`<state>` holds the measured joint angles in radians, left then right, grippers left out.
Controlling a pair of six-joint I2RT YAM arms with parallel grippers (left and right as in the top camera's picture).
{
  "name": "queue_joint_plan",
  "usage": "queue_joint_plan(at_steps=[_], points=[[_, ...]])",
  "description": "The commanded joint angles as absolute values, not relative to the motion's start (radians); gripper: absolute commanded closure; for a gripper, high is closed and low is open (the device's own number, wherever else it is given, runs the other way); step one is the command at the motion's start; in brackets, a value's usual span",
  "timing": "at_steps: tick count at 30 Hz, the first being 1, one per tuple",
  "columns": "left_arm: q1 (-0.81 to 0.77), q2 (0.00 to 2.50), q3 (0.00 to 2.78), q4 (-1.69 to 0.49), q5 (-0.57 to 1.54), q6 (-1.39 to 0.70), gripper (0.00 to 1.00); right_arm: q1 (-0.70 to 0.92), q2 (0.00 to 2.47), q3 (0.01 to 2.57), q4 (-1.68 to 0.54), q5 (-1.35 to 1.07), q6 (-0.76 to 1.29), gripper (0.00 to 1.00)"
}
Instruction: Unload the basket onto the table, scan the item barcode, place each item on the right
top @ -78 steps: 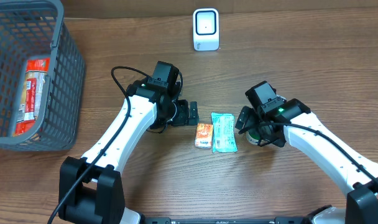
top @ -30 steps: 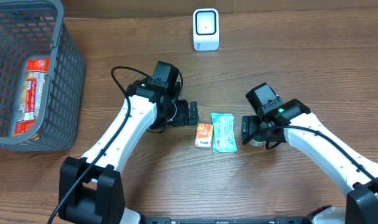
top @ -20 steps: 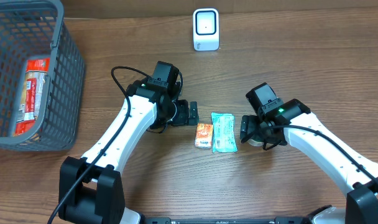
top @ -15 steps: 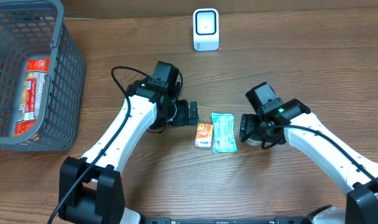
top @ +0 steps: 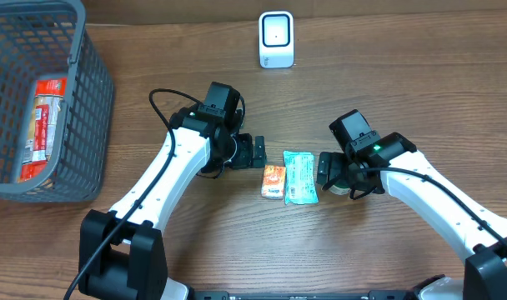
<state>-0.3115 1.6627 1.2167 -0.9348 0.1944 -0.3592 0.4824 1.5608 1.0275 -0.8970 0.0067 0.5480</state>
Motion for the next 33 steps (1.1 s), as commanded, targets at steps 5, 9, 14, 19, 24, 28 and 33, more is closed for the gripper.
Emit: queue_joint_plan(at_steps=[5,9,14,19,24,28,33], points=[[-0.308,1.658,1.228,-0.934,0.191,-0.337,0.00,0.394,1.560,1.202,-1.009,0.008,0.438,0.00],[-0.308,1.658,1.227,-0.934,0.191,-0.337,0.00,0.326,1.560,1.263,-1.023,0.015,0.390,0.00],[-0.308,1.658,1.228,-0.934,0.191,-0.337,0.00,0.204,1.560,1.265,-1.013,0.133,0.388,0.00],[-0.308,1.658,1.228,-0.934,0.191,-0.337,0.00,0.080,1.560,1.264,-1.029,0.239,0.388,0.00],[-0.308,1.658,1.227,-0.934,0.191,-0.337,0.00,0.008,1.560,1.264,-1.023,0.239,0.388,0.00],[-0.308,1.658,1.227,-0.934,0.191,-0.337,0.00,-0.011,1.560,1.264,-1.023,0.239,0.388,0.00],[-0.308,1.658,1.228,-0.934,0.192,-0.337,0.00,-0.011,1.560,1.264,-1.023,0.239,0.389,0.00]])
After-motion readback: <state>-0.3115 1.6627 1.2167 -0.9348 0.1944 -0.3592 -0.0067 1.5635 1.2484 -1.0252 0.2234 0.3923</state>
